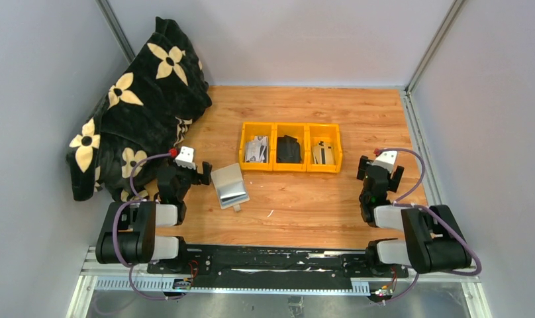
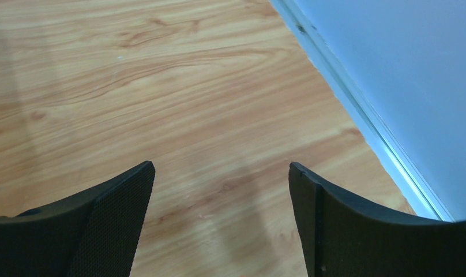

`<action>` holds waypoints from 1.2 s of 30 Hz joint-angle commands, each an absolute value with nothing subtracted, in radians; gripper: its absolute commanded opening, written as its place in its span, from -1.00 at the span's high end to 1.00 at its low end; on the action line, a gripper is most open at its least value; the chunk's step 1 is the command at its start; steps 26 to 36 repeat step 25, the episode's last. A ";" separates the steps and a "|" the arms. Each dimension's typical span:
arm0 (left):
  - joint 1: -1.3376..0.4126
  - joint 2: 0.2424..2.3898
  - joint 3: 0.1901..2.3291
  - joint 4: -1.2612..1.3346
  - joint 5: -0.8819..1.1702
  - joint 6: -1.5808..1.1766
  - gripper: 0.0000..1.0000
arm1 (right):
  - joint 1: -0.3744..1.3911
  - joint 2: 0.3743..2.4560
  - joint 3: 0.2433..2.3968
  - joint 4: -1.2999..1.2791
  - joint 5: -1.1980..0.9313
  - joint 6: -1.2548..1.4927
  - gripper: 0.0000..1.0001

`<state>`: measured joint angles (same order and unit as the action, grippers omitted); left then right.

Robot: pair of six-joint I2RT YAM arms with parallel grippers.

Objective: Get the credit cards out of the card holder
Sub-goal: Reset both arms

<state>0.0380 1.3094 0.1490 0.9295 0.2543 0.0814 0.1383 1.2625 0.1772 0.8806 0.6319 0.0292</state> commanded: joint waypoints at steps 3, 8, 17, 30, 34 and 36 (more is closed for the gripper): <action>0.028 1.377 0.141 1.174 0.195 0.071 -1.00 | 0.139 1.431 0.141 1.226 0.349 -0.151 -0.81; 0.015 1.377 0.188 1.100 0.119 0.058 -1.00 | 0.089 1.400 0.237 0.990 0.379 -0.058 -0.87; 0.016 1.374 0.189 1.093 0.106 0.052 -1.00 | 0.088 1.399 0.224 1.023 0.378 -0.067 -0.88; 0.015 1.374 0.191 1.087 0.106 0.056 -1.00 | 0.087 1.399 0.223 1.023 0.378 -0.067 -0.89; 0.015 1.374 0.191 1.087 0.106 0.056 -1.00 | 0.087 1.399 0.223 1.023 0.378 -0.067 -0.89; 0.015 1.374 0.191 1.087 0.106 0.056 -1.00 | 0.087 1.399 0.223 1.023 0.378 -0.067 -0.89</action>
